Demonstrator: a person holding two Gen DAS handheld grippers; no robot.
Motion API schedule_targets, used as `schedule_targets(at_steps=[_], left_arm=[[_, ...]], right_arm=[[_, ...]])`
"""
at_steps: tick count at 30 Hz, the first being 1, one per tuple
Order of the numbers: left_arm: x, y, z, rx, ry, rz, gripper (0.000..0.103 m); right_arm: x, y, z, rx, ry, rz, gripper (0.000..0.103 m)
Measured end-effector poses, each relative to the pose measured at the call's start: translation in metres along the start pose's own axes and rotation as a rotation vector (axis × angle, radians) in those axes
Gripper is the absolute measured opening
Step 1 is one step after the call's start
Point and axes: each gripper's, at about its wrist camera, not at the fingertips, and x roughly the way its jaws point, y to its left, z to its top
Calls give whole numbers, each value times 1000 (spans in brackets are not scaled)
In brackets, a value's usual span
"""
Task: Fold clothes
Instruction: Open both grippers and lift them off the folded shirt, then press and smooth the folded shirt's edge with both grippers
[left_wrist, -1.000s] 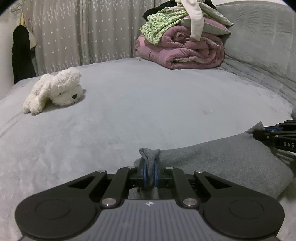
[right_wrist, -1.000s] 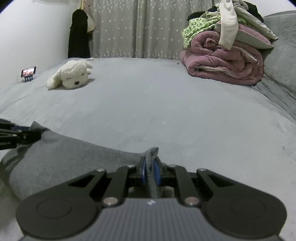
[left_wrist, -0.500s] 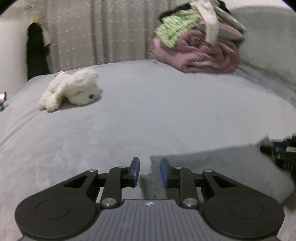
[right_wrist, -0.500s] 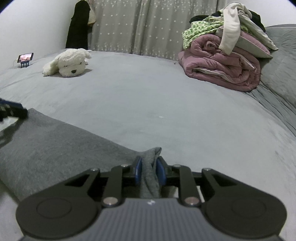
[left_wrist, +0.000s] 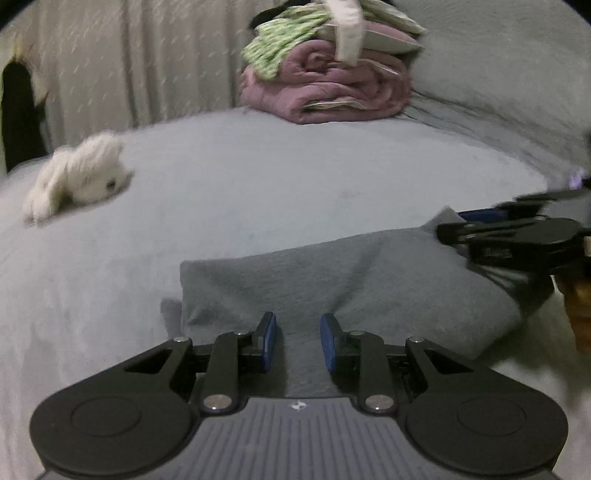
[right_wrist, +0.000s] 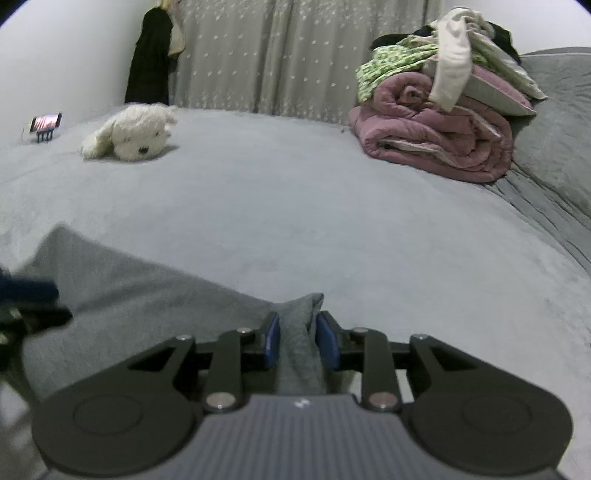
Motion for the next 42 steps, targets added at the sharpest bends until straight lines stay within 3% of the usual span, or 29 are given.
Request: schedule_targets(at_steps=[6, 10, 12, 14, 20, 23, 26, 29, 33, 42], left_arm=[[3, 9, 1, -52, 13, 5, 26], [5, 12, 1, -87, 21, 13, 26], [4, 12, 1, -105, 26, 21, 26], [2, 13, 1, -119, 30, 25, 26], [-8, 8, 0, -82, -1, 53, 26], [-22, 5, 2, -81, -65, 25, 25], [-30, -6, 2, -47, -97, -56, 25], [-24, -20, -5, 0, -70, -90, 25], [-10, -26, -16, 22, -41, -58, 26], [-8, -18, -15, -44, -13, -65, 30]], right_arm=[[-42, -11, 9, 51, -65, 51, 36], [-65, -2, -3, 41, -55, 177, 36], [-68, 6, -11, 31, -23, 252, 31], [-62, 18, -19, 3, 29, 295, 18], [-45, 33, -29, -48, 88, 261, 17], [-47, 34, -31, -62, 89, 252, 17], [-46, 33, -32, -58, 93, 258, 17], [-45, 32, -30, -51, 100, 265, 17], [-45, 33, -29, -63, 91, 264, 17], [-61, 32, -20, -56, -3, 357, 21]])
